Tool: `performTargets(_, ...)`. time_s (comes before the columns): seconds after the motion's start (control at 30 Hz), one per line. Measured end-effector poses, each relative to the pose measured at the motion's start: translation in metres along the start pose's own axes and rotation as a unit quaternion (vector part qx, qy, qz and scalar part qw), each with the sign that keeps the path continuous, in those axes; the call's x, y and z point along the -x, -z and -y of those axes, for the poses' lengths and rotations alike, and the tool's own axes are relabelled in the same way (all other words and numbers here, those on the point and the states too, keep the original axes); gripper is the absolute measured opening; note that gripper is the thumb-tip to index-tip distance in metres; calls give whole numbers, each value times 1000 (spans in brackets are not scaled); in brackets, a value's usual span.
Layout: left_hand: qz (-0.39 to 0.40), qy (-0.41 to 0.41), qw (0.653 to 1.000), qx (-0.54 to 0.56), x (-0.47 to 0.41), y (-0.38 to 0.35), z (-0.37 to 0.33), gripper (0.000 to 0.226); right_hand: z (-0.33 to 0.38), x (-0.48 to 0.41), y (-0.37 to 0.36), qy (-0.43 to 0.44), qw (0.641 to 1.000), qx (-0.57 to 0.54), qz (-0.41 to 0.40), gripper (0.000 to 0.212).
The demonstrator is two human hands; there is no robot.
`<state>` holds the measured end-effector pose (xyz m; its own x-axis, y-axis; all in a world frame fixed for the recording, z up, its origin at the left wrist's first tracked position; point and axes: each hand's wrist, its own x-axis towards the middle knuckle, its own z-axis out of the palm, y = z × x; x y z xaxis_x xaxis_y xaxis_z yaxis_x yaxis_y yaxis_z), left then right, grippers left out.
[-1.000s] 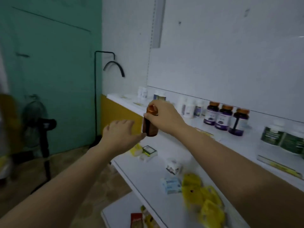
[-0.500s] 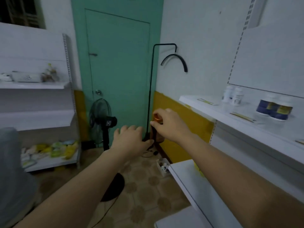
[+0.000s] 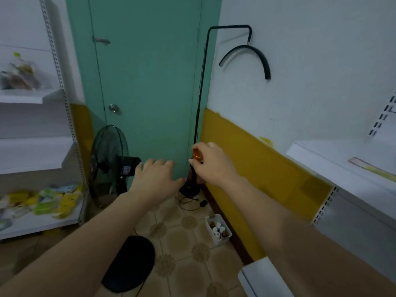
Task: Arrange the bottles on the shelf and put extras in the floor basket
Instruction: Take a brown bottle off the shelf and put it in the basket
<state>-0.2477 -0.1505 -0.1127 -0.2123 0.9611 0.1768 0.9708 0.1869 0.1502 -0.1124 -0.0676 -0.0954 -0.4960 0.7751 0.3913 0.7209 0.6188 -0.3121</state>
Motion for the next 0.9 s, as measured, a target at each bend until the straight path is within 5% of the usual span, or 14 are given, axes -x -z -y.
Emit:
performTargets(0.43,28,-168,985,26,-293,-104,-4,55,-145,-192,-98,-146,987,46,-46,38)
performTargets(0.9,112,-286,949,73,-482,-301,-84,48,-362,-263,-223,-310,950,27,6,35)
